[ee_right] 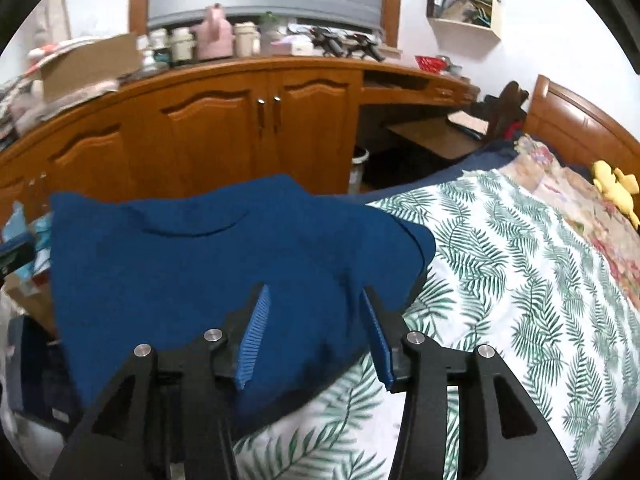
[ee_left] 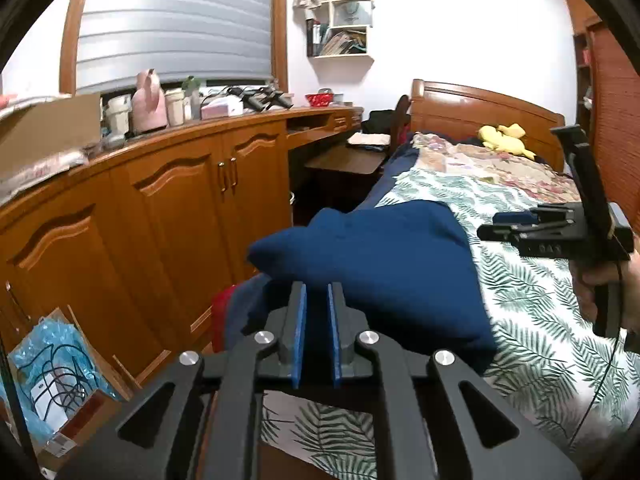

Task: Fold large clothes
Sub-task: 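Carry the bundle to the desk-side stack and open both tools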

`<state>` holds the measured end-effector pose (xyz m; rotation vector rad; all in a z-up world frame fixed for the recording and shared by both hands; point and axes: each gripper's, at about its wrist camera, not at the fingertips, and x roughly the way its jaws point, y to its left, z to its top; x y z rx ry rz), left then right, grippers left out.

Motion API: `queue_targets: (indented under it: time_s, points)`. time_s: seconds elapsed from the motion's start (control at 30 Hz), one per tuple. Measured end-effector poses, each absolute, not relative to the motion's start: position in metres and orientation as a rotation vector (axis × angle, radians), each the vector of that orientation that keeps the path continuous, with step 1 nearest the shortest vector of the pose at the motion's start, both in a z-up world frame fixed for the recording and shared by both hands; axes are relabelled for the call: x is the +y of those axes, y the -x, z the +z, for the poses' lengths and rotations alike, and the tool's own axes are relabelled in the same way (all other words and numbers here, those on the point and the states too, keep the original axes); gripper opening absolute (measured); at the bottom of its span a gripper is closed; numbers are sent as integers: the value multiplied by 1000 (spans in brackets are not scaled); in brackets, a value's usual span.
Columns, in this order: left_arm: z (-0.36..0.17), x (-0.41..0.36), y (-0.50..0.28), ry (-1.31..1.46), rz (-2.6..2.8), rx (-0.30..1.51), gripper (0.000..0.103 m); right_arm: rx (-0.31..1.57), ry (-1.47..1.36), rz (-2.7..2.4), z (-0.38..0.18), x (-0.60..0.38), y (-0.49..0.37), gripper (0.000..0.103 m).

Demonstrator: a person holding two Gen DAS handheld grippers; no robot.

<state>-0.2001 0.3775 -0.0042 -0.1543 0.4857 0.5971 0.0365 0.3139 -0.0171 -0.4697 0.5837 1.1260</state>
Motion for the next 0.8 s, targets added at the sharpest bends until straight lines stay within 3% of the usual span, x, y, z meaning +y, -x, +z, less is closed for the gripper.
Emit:
queue_targets:
  time_s: [0.23,0.4,0.6,0.8]
  points:
    - [14,338,191,131,529,472,13,550,406,1153,1,244,-7,49]
    - [23,298,177,106,460,473,16,515,359,1122,19,187,2,69]
    - [34,249,159,107,408,448,17,471,318,1052,33,116,11,83]
    - [41,211,144,112,362,424,18,432,278,984,37,51,21,87]
